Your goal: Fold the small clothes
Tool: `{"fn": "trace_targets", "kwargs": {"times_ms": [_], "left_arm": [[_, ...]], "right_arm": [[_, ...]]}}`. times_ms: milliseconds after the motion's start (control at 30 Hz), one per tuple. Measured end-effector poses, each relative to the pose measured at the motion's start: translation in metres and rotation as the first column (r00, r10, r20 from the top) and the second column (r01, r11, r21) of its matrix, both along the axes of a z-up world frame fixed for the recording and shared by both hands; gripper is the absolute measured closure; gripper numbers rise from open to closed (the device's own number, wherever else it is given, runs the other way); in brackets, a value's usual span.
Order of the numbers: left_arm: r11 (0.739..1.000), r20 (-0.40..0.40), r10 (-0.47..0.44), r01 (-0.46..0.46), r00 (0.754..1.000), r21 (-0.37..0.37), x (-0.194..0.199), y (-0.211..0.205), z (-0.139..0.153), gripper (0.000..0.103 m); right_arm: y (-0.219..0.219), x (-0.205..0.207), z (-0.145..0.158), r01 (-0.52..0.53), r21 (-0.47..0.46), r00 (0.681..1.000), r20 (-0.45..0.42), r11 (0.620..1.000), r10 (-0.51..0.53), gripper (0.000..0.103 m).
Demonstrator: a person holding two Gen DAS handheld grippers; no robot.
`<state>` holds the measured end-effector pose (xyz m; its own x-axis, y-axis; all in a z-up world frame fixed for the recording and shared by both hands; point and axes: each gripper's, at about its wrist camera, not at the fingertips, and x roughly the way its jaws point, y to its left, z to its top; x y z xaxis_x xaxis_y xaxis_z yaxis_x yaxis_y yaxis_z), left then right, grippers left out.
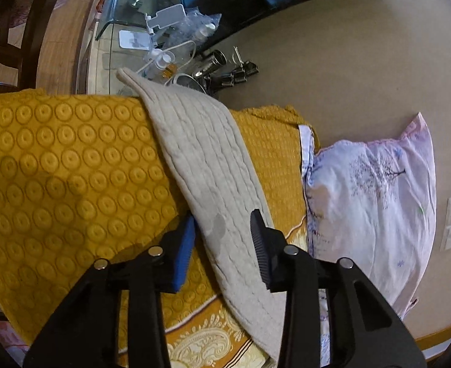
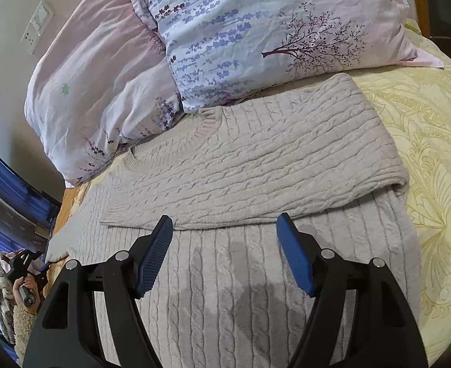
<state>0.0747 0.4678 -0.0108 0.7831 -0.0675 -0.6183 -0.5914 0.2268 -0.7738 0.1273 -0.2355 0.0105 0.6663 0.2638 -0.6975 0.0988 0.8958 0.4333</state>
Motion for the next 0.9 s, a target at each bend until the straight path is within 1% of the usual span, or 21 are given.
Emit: {"fn": "trace_targets", "kwargs": {"times_ms": [200, 233, 267, 433, 533, 633, 667, 733, 833, 900], "left_arm": [[0.999, 0.014, 0.030, -0.029, 0.999, -0.036, -0.002, 0.008, -0.009, 0.088], [0.999, 0.017, 0.031, -0.030, 0.999, -0.037, -0.002, 0.008, -0.008, 0.093], [0.999, 0.022, 0.031, -0.030, 0.999, -0.030, -0.002, 0.008, -0.006, 0.095], [1.000, 0.103, 0.009, -0.011, 0.995, 0.016, 0.001, -0.007, 0.021, 0.097], [0.999, 0.186, -0.047, 0.041, 0.981, 0.034, 0.009, -0.029, 0.046, 0.097], [0.990, 0.270, -0.136, 0.125, 0.953, 0.061, 0.025, -0.062, 0.073, 0.097], [0.984, 0.307, -0.178, 0.165, 0.935, 0.067, 0.031, -0.078, 0.082, 0.097], [0.971, 0.354, -0.238, 0.226, 0.904, 0.075, 0.042, -0.104, 0.094, 0.097], [0.934, 0.424, -0.349, 0.347, 0.835, 0.086, 0.062, -0.159, 0.112, 0.097], [0.907, 0.455, -0.404, 0.412, 0.794, 0.087, 0.073, -0.192, 0.119, 0.097]], "right_arm": [[-0.001, -0.001, -0.001, -0.004, 0.002, 1.000, 0.001, 1.000, 0.004, 0.031], [-0.001, -0.002, 0.000, -0.002, 0.003, 1.000, 0.001, 1.000, 0.002, 0.031], [-0.002, -0.002, 0.000, 0.000, 0.005, 1.000, 0.001, 1.000, 0.000, 0.030], [-0.004, -0.005, 0.003, 0.007, 0.009, 1.000, 0.012, 1.000, -0.007, 0.030], [-0.006, -0.007, 0.005, 0.006, 0.012, 1.000, 0.020, 1.000, -0.006, 0.029], [-0.008, -0.009, 0.006, 0.007, 0.015, 1.000, 0.025, 1.000, -0.007, 0.029], [-0.009, -0.010, 0.007, 0.007, 0.017, 1.000, 0.026, 1.000, -0.007, 0.029], [-0.011, -0.011, 0.007, 0.009, 0.017, 1.000, 0.029, 1.000, -0.009, 0.029], [-0.014, -0.015, 0.008, 0.009, 0.017, 0.999, 0.038, 1.000, -0.010, 0.029], [-0.015, -0.017, 0.010, 0.012, 0.013, 0.999, 0.045, 1.000, -0.012, 0.029]]}}
